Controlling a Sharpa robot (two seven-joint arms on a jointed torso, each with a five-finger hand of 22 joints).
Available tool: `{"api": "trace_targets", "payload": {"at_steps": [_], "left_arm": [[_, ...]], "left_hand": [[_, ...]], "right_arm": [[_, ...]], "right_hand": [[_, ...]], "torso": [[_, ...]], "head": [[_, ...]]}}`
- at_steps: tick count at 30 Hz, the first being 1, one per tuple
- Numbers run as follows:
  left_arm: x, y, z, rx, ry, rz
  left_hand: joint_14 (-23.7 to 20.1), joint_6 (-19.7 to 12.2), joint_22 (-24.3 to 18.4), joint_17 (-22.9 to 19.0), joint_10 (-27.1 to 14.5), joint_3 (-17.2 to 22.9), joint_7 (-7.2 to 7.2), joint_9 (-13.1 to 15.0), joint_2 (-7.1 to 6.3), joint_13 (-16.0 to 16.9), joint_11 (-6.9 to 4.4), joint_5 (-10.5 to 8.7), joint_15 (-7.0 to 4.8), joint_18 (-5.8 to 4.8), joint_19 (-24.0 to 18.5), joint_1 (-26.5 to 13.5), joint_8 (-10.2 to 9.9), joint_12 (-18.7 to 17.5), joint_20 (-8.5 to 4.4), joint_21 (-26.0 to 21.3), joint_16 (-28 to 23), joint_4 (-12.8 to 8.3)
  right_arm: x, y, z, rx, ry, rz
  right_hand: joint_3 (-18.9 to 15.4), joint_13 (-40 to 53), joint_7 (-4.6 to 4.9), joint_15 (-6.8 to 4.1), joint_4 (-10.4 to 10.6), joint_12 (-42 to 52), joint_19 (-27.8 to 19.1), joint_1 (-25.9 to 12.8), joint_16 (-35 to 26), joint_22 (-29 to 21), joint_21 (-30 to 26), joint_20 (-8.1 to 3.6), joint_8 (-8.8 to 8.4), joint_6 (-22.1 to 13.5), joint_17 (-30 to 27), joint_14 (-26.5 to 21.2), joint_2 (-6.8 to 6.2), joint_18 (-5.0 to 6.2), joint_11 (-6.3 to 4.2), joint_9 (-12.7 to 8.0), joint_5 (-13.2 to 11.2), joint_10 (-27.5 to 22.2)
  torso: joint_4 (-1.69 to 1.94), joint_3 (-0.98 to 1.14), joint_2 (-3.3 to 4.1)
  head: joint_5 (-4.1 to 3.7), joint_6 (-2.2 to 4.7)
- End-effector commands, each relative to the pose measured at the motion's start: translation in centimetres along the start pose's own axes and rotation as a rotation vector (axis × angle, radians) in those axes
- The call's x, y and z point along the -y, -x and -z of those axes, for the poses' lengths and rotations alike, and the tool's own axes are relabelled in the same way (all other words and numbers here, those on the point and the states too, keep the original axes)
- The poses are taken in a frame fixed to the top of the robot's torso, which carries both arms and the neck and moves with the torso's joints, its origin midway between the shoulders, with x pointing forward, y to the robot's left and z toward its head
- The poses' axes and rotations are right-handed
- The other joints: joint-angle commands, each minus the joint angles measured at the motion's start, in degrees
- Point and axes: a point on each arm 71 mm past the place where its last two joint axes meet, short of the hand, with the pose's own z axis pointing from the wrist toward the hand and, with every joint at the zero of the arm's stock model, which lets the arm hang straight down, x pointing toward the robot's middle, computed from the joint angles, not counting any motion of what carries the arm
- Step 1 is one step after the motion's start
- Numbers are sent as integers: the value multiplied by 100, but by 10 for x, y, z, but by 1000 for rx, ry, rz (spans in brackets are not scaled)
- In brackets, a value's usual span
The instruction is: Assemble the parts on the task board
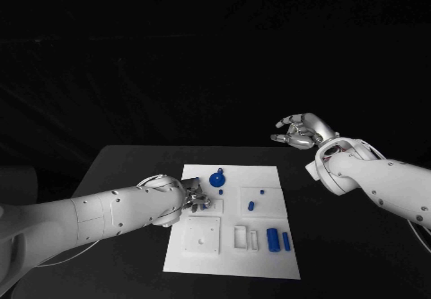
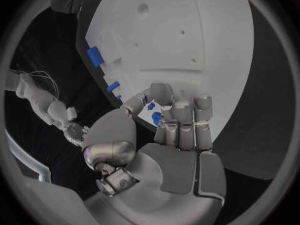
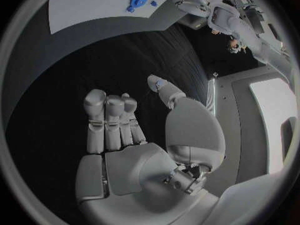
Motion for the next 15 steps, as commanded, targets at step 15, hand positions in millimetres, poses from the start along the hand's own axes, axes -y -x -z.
{"api": "trace_targets", "payload": {"at_steps": [15], "left_arm": [[2,-4,-3,-28,5,-10]], "left_hand": [[148,1077,-140,-136,-185,-55,-547,34,-552,-84,-106,-1212,-289,75,-67,-135,-29,111,-867,108,105,577]], "right_arm": [[-1,-1,-1,-16,3,2]], "right_hand": [[-40,-14,20,-30,9,34,17,-8,-22,9,-28,-9,26,70,-10,23,46,753,-11,7,38,-46]], "torso": [[6,2,-1]], "head": [[-21,11]]}}
